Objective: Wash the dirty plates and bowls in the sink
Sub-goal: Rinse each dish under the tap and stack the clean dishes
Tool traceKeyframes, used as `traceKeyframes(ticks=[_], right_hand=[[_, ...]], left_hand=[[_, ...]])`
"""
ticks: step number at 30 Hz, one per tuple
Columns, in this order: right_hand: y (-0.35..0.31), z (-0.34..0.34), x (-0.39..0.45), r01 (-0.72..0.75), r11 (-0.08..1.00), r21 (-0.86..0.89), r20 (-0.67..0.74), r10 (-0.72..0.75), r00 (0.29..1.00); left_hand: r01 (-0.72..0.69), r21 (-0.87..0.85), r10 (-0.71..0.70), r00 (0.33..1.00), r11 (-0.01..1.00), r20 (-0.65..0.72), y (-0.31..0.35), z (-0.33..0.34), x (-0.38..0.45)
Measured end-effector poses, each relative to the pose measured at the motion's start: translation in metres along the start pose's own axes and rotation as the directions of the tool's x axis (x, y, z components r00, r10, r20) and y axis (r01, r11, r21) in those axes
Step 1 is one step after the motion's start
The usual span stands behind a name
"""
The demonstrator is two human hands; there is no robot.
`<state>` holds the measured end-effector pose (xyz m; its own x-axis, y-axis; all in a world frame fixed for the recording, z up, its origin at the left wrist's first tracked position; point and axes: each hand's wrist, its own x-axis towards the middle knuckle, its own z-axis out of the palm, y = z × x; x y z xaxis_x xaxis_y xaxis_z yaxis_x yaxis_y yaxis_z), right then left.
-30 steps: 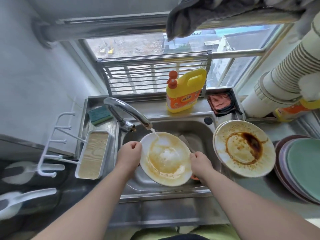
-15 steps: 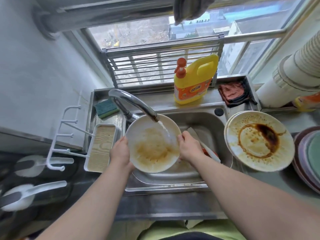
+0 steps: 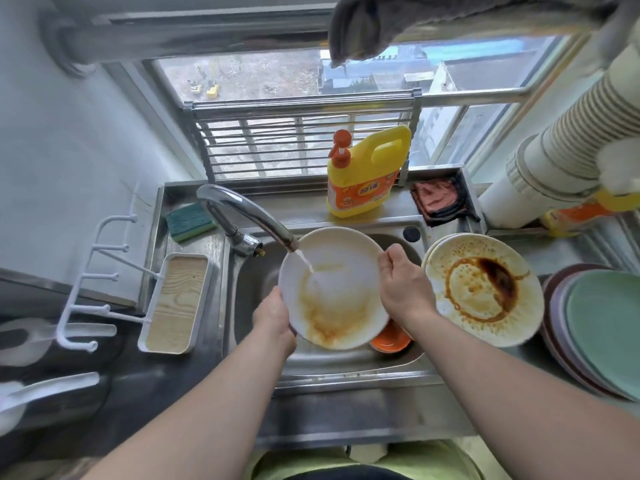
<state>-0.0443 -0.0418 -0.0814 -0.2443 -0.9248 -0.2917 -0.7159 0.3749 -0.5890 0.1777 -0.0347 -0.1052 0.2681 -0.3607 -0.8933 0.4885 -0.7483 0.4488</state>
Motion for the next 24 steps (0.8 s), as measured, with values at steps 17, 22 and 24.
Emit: traceKeyframes(ticks=[17,22,24], right_hand=[[0.020,0.016,-0.001,-0.131,0.987,0.091,-0.029,0.134,0.991],[0.005,0.042,-0.005,-0.148,0.979,0.138,0.045,0.144,0.989],[0.000,0.053,-0.006,-0.152,0.978,0.144,0.071,0.143,0.987]], left_hand=[[-0.303,0.185,0.305,0.952,0.935,0.018,0.005,-0.007,-0.007],[-0.340,0.234,0.357,0.934,0.911,-0.030,0.016,-0.034,-0.002],[-0.344,0.207,0.360,0.932,0.916,-0.043,0.016,-0.045,0.002]])
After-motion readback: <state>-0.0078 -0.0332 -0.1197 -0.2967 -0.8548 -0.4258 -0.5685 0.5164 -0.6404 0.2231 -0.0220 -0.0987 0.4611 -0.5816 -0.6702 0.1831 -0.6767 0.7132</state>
